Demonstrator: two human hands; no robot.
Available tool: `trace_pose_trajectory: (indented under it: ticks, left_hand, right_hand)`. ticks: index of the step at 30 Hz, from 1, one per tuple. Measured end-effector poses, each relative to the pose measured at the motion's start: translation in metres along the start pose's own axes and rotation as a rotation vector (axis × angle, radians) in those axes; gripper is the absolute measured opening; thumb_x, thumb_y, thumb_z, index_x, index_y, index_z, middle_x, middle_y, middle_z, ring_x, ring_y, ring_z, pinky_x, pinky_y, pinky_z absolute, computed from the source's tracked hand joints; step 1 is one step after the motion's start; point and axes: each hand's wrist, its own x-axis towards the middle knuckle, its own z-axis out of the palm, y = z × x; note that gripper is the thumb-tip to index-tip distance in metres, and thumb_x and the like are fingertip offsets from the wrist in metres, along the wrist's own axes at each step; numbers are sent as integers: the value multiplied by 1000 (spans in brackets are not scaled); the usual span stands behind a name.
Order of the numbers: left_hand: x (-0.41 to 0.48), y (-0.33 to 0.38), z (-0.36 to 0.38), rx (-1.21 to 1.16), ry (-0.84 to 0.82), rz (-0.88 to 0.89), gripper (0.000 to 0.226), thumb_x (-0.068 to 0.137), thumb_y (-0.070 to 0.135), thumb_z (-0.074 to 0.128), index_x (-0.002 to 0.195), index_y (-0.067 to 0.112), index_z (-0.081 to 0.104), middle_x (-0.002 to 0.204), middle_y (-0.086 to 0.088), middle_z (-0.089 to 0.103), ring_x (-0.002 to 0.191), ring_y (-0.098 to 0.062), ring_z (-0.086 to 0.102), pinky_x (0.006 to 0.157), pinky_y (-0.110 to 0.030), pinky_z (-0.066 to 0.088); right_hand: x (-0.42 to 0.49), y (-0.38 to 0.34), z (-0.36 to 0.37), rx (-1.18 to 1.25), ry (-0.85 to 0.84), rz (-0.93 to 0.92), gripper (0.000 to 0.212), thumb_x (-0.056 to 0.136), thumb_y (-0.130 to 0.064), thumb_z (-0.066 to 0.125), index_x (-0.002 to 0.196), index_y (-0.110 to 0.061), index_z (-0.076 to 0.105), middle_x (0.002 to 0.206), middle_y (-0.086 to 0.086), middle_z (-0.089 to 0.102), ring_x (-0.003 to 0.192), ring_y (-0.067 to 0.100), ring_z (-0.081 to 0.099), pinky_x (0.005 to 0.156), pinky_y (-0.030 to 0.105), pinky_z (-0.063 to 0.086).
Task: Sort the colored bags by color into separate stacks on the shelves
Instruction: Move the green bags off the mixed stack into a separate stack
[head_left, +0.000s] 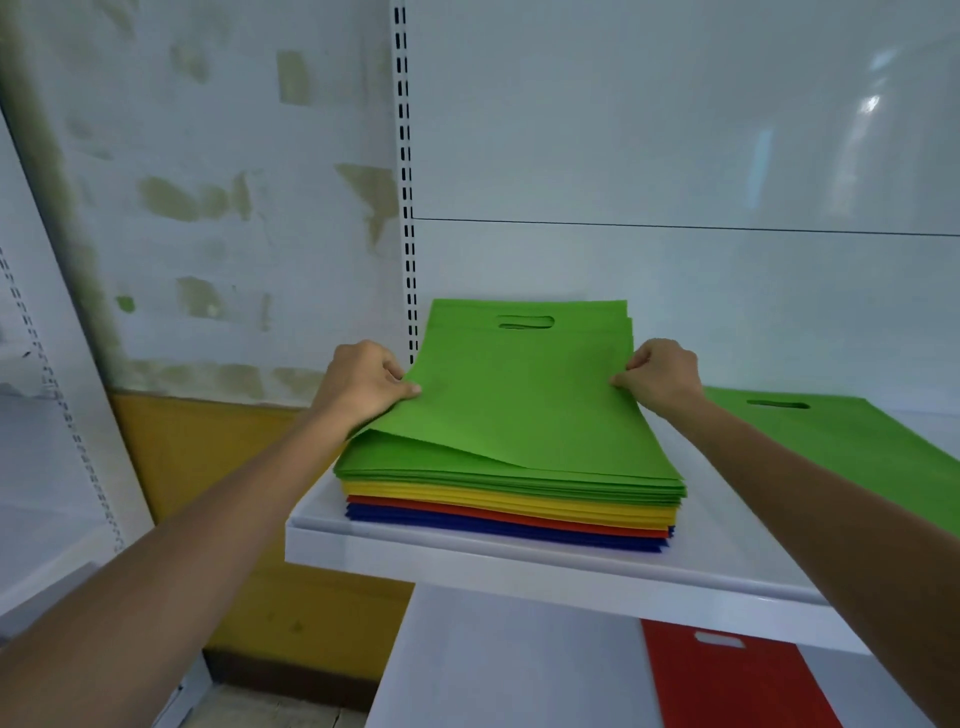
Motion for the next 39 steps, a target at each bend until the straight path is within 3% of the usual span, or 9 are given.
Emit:
trace_pose_trajectory:
  ticks: [4, 7, 10, 14, 19, 25, 30, 39]
  left_hand:
    - [0, -3, -1, 109, 33, 27, 13, 78, 25, 73, 84, 14, 71, 91, -7, 70, 89, -24, 64, 81, -32, 50]
    - [-2, 4, -3, 259, 85, 123, 11, 85, 28, 64, 89, 18, 66, 95, -3, 70, 92, -25, 62, 76, -32, 45]
    - [-3, 19, -2, 412, 205, 305, 13, 93, 25, 52, 99, 15, 56, 96, -9, 69, 89, -34, 62, 73, -36, 45]
    - [-3, 50, 4, 279, 294, 389, 21, 92, 23, 52, 112, 16, 55, 97, -11, 70, 89, -35, 63, 73, -38, 46]
    - [-1, 110, 30, 36, 78, 400, 21, 90, 18, 58, 107, 12, 69, 108, -9, 68, 98, -23, 62, 88, -26, 43]
    - [-13, 190, 86, 72, -208, 316, 50, 89, 28, 59, 135, 11, 46, 142, -8, 45, 126, -22, 45, 99, -24, 33]
    - [-30, 245, 121, 78, -222, 334, 50, 89, 28, 59, 135, 10, 47, 142, -9, 44, 129, -22, 43, 103, -25, 32]
    - [-85, 274, 189, 97, -318, 279, 39, 89, 24, 57, 125, 11, 57, 128, -9, 58, 114, -22, 54, 90, -23, 39]
  right_hand:
    - [0, -1, 8, -24, 86, -100, 5, 85, -8, 56, 87, -12, 55, 89, 6, 56, 79, 22, 50, 67, 27, 38]
    - [1, -2, 6, -37, 148, -136, 11, 90, -11, 52, 100, -7, 51, 92, 12, 58, 81, 27, 52, 70, 35, 45]
    - [3, 0, -4, -49, 238, -214, 17, 91, -12, 50, 107, -6, 46, 92, 17, 62, 85, 35, 57, 74, 41, 47]
    - [6, 13, -32, -52, 306, -257, 17, 94, -15, 47, 106, -7, 57, 101, 14, 64, 93, 33, 58, 80, 42, 48]
    - [19, 52, -84, -113, 240, -291, 37, 94, -18, 48, 128, -4, 50, 130, 13, 54, 119, 30, 48, 101, 38, 36]
    - [32, 112, -158, -290, 146, -236, 39, 92, -17, 50, 124, 6, 48, 128, 22, 50, 119, 35, 45, 100, 42, 37]
    - [36, 160, -210, -343, 91, -196, 39, 94, -17, 49, 124, 7, 48, 128, 23, 50, 119, 35, 45, 100, 41, 37]
    - [32, 234, -227, -395, -134, -56, 38, 93, -19, 48, 123, 5, 51, 127, 22, 52, 117, 33, 49, 92, 32, 40]
